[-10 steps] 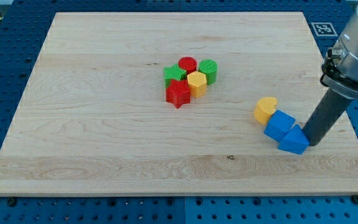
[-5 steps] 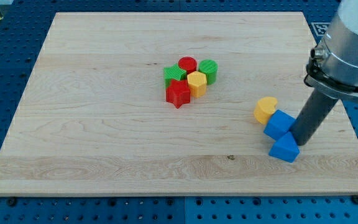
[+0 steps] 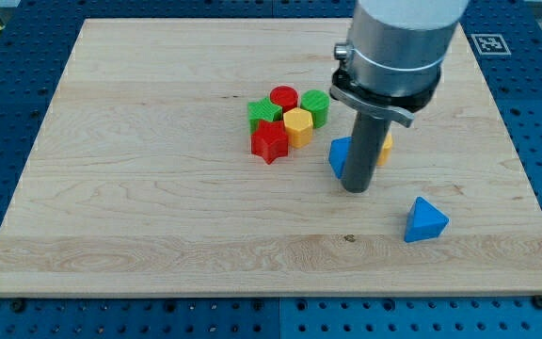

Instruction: Place the blue cube diagonally towards the bottom right of the yellow hexagon

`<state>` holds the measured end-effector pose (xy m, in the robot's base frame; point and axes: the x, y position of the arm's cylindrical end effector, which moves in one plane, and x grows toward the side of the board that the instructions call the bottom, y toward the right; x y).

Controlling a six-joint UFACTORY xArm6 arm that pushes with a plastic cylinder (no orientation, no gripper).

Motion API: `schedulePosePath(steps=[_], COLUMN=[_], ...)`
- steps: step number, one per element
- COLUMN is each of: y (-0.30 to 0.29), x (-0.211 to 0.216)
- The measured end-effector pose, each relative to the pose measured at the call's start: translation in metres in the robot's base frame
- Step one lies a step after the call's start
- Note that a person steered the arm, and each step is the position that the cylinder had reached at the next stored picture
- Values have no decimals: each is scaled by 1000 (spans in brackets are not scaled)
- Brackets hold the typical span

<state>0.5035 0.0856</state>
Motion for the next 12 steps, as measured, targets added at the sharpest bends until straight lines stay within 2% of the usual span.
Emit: schedulePosePath(steps=[2,5,7,10,12], y=[-18,-12,-11,27,28], x=[-3,11,6,4,-6])
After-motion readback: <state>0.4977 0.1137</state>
